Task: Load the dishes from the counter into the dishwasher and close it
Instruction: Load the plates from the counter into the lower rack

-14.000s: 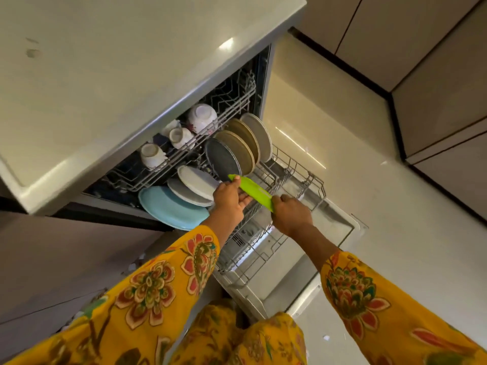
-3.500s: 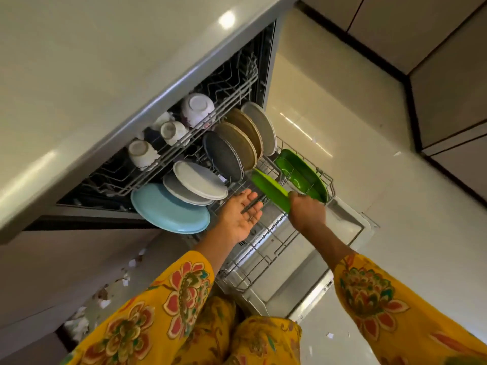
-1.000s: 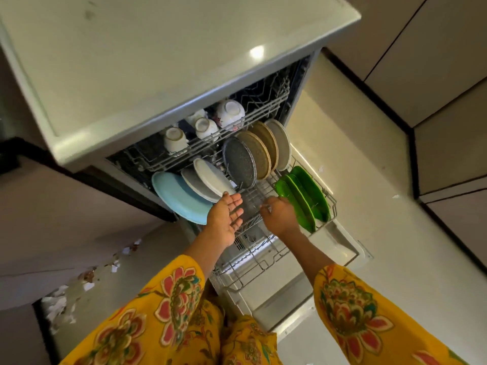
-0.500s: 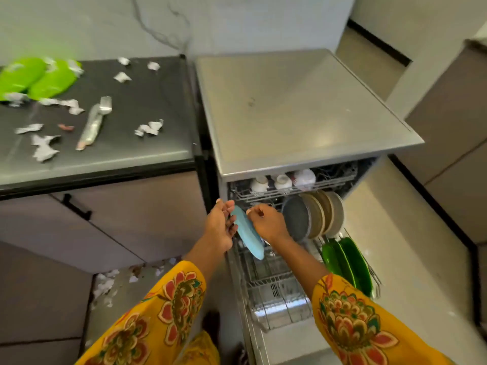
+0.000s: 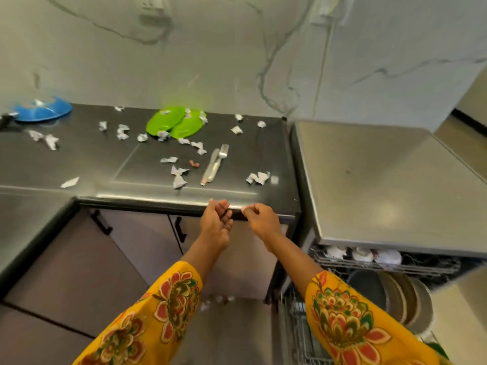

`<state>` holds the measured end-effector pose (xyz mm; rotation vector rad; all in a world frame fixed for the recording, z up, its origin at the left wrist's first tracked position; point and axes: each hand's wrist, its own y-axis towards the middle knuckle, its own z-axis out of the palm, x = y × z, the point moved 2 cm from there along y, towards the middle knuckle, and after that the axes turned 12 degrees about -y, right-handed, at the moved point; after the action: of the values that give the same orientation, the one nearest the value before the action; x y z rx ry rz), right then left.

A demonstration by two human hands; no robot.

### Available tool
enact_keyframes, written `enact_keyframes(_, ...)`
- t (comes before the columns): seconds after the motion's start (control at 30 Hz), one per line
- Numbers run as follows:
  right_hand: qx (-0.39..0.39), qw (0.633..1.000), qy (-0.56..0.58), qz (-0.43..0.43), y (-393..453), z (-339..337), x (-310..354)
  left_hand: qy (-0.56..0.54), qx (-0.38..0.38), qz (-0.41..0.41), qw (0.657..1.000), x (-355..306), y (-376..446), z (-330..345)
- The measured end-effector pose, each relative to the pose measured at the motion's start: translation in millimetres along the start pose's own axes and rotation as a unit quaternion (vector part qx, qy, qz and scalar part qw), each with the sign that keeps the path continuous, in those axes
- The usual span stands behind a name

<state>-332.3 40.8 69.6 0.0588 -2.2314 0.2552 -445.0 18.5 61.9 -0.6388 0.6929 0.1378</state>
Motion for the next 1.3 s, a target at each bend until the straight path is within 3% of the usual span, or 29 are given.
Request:
enact_keyframes(0.3, 0.016, 1.0, -0.008, -0.002, 60.0, 92.0, 104.7, 0.006, 0.0, 0.023, 1.0, -118.3, 67.1, -47.0)
enact_keyframes(0.67, 0.043, 0.999, -0.012, -0.011, 102.2, 165.6, 173.8, -0.027, -0.024, 0.029, 0.999, -199.9, 118.4, -85.6)
enact_keyframes(0.87, 0.05, 0.998, -0.031, -0.016, 149.3, 186.3, 192.3, -0.049, -0.043, 0.028, 0.998, -225.0, 156.9, -84.4)
enact_keyframes(1.3, -0.015, 0.999, -0.03, -0.024, 299.3, 192.2, 244.1, -0.068, -0.061, 0.008, 0.996, -279.4, 276.2, -32.3)
